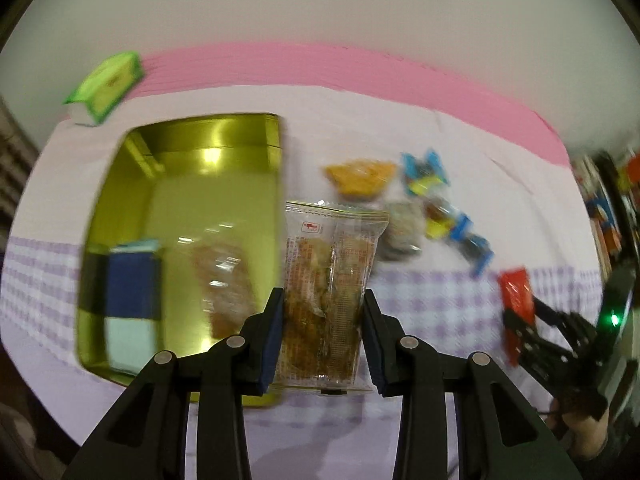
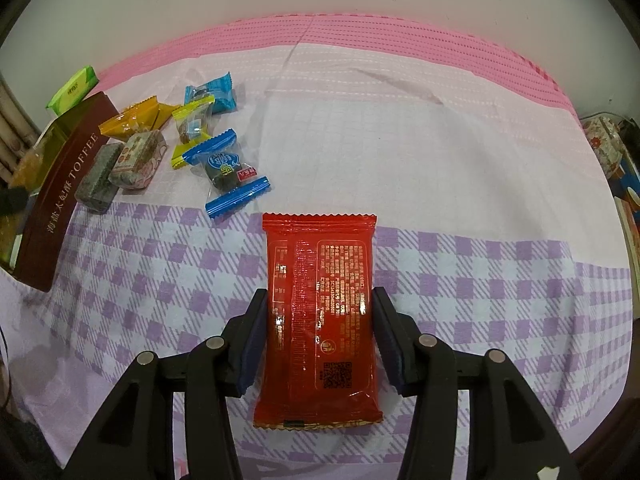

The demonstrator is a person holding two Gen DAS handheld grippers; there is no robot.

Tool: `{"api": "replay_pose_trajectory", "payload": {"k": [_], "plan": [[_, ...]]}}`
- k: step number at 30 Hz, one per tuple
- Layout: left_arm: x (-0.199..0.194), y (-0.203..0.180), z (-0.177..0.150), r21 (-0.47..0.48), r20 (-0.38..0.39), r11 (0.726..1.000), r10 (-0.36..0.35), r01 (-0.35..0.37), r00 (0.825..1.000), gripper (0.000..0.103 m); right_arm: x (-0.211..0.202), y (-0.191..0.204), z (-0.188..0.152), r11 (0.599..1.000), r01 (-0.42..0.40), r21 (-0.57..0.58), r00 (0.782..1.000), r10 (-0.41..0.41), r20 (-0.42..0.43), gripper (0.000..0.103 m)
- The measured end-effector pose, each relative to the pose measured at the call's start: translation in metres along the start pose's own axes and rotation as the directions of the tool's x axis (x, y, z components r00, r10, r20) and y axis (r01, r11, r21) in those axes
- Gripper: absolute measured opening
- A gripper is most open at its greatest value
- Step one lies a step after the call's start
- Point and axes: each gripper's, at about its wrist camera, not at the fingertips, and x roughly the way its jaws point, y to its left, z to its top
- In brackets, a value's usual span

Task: Organize snacks
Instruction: 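Lower the brittle bag into the gold tin and open the left tool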

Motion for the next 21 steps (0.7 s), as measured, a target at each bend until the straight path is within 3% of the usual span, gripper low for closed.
{"api": "replay_pose_trajectory", "payload": {"k": [10, 21], "plan": [[0.019, 0.062, -0.001, -0.127, -0.039, 0.982, 0.133, -0.137, 0.99, 0.037, 0.001, 0.001, 0.003, 1.0, 0.01, 0.004, 1.0, -0.01, -0.009, 0.05], [0.046, 0.076, -0.012, -0.131, -0.099, 0.976, 0.163, -0.176, 0.982, 0.037, 0.003, 0.004, 0.005, 1.0, 0.022, 0.012, 1.0, -0.022, -0.022, 0.052]]}}
